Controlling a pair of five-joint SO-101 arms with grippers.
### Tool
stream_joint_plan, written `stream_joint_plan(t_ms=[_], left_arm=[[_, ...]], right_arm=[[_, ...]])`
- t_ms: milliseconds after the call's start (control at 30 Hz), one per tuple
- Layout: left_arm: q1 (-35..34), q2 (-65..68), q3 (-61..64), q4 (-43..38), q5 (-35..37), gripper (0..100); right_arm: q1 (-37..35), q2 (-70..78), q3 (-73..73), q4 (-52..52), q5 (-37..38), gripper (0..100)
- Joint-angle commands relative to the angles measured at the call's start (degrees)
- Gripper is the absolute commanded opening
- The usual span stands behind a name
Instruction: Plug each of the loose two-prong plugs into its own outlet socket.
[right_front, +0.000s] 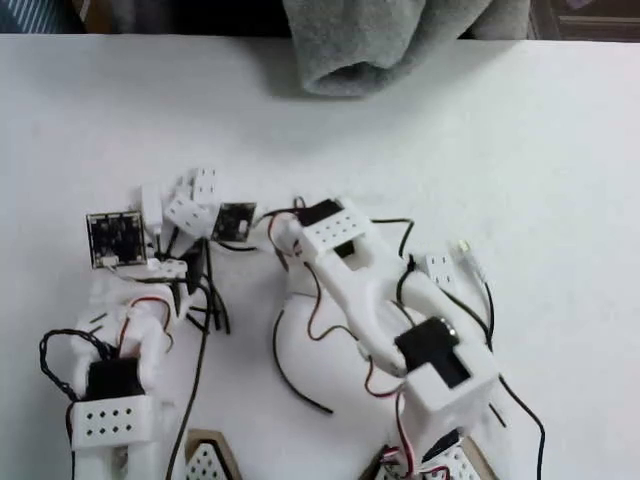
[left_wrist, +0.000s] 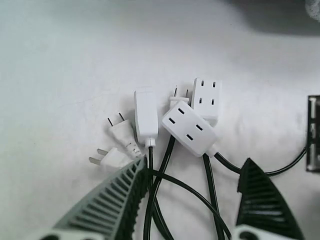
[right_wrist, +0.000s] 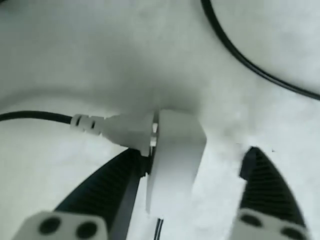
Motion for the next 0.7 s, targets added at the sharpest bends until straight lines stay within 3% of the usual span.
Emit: stream_joint_plan(t_ms=[0, 300, 567, 667], left_arm=[[-0.04, -1.01, -0.26, -0.09, 0.26, 29], [-0.04, -1.01, 0.0, -0.7, 0.26, 29], [-0.04, -1.01, 0.18, -1.49, 0.26, 29], [-0.04, -1.01, 0.53, -1.76, 0.26, 29]], right_arm=[[1.54, 3.56, -5.54, -0.75, -0.53, 2.2], [13.85, 6.9, -22.33, -1.01, -0.53, 4.5], [21.58, 11.03, -46.15, -5.41, -0.79, 4.5], [24.04, 18.07, -57.49, -8.84, -5.98, 4.5]])
